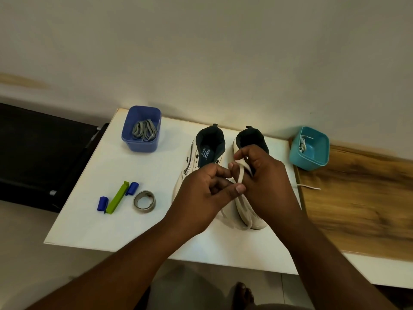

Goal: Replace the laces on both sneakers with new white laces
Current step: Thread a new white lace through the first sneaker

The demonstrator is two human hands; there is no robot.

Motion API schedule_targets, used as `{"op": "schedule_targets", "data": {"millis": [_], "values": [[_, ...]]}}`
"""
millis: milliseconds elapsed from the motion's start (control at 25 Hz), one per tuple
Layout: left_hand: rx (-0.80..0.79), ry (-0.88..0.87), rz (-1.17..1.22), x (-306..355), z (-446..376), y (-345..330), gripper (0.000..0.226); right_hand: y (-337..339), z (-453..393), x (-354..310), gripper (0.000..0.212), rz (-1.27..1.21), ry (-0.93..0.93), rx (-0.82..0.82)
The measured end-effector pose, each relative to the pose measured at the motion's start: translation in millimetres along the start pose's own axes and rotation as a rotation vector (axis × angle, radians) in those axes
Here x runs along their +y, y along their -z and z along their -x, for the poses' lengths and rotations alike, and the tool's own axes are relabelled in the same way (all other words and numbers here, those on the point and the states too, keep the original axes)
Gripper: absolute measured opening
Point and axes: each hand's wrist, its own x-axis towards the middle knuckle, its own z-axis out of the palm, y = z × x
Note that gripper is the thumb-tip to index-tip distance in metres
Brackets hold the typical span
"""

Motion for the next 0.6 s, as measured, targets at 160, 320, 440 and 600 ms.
{"op": "schedule_targets", "data": {"millis": [160,320,440,600], "values": [[0.158,0.006,-0.162,-6,-7,18,0.004,14,-6,2,0.008,-0.044,-0.133,-0.164],[0.328,0.053,-0.625,-7,-10,42,0.005,30,-12,5,0.015,-0.562,-0.348,-0.248],[0.124,0.031,-0.796,-7,-2,31,0.008,41,-15,-2,0.024,-1.319,-0.472,-0.335],[-0.263,0.035,-0.766,-4,7,24,0.008,38,-16,-4,0.039,-1.555,-0.370,-0.191]]}}
